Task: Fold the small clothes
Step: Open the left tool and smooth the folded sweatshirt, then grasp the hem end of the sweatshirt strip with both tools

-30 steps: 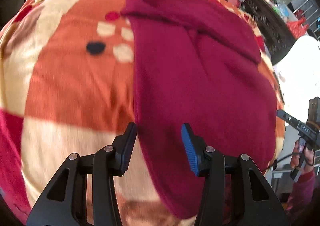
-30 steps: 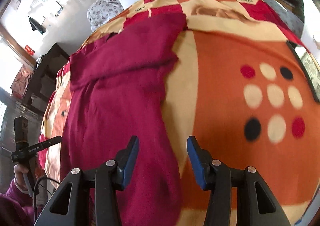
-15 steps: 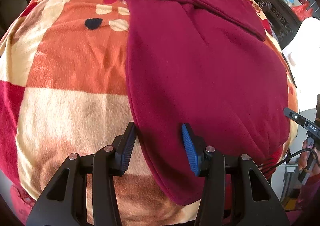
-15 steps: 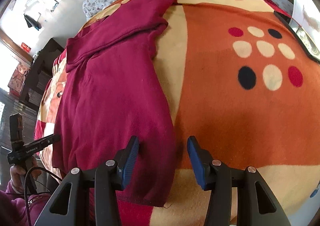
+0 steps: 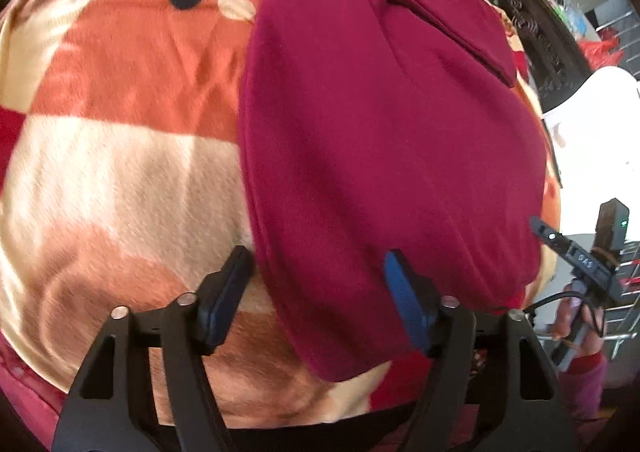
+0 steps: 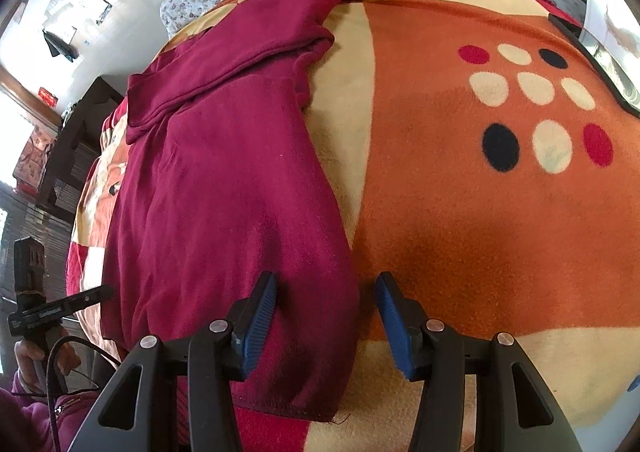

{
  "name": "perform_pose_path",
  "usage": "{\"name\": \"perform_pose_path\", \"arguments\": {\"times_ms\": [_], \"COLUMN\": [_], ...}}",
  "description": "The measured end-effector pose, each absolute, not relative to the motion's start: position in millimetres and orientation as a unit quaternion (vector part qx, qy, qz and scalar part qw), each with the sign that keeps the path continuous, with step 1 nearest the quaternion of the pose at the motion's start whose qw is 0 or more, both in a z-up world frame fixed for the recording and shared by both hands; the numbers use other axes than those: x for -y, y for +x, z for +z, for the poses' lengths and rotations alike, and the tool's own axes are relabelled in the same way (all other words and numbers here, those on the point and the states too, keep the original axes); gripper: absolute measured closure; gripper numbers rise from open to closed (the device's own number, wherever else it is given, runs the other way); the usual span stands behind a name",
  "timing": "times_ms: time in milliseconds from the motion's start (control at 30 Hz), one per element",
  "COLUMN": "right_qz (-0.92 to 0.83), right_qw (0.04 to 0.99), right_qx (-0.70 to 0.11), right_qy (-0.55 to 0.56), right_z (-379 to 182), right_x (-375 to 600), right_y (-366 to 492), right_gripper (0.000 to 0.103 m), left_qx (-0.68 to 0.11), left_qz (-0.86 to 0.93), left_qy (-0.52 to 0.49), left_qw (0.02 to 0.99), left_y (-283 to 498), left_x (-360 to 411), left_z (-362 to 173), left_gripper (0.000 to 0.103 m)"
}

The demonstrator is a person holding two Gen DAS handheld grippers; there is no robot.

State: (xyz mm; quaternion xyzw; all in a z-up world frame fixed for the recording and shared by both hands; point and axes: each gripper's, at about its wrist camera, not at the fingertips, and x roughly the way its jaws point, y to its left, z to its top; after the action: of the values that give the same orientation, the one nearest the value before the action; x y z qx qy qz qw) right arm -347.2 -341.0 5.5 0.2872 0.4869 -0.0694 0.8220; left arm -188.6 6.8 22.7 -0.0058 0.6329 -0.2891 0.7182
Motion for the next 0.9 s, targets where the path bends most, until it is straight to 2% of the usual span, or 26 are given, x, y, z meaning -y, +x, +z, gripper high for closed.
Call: {"name": "perform_pose_path", "arguments": {"times_ms": [133,267,300,333,367,400,433,467,500,533,767,900], "right_qz": [-0.069,-0.063,-0.058,-0.055,-0.051,-0.048,-0.043,-0.039,-0.032,-0.024,0.052,0.040], "right_qw": [0.823,0.826,0.828,0.829,0.830,0.832,0.833,0.836,0.837,0.837,0.836,0.819], "right_qx": [-0.487,-0.485,-0.483,-0.481,-0.479,-0.478,-0.475,-0.470,-0.467,-0.466,-0.443,-0.486], "right_qy": [0.284,0.280,0.280,0.281,0.280,0.279,0.279,0.281,0.283,0.286,0.321,0.301], "right_z": [4,5,6,7,7,8,8,9,11,14,49,28], "right_x": [341,341,341,339,338,337,336,334,332,330,315,301], "right_y": [-347,-347,-348,-349,-350,-351,-351,-353,-353,-354,-368,-366], "right_gripper": [0.053,0.052,0.052,0.052,0.055,0.066,0.072,0.079,0.091,0.094,0.095,0.095], "left_qx": [-0.632,-0.631,-0.630,-0.629,-0.631,-0.633,-0.632,-0.628,-0.629,-0.630,-0.594,-0.622], "left_qz": [-0.289,-0.297,-0.302,-0.305,-0.307,-0.312,-0.317,-0.320,-0.324,-0.327,-0.373,-0.350], "left_qy": [0.013,0.024,0.022,0.020,0.017,0.009,0.004,0.004,-0.001,-0.008,0.018,0.046], "left_qw": [0.719,0.716,0.715,0.715,0.713,0.708,0.708,0.709,0.707,0.704,0.712,0.699], "left_y": [-191,-194,-194,-194,-194,-193,-192,-191,-190,-188,-194,-196], "left_x": [1,10,10,10,10,9,8,8,6,4,-24,-31], "left_z": [25,28,28,29,28,26,25,24,25,26,70,48], "left_gripper": [0.028,0.030,0.037,0.059,0.078,0.082,0.087,0.089,0.090,0.091,0.093,0.095]}}
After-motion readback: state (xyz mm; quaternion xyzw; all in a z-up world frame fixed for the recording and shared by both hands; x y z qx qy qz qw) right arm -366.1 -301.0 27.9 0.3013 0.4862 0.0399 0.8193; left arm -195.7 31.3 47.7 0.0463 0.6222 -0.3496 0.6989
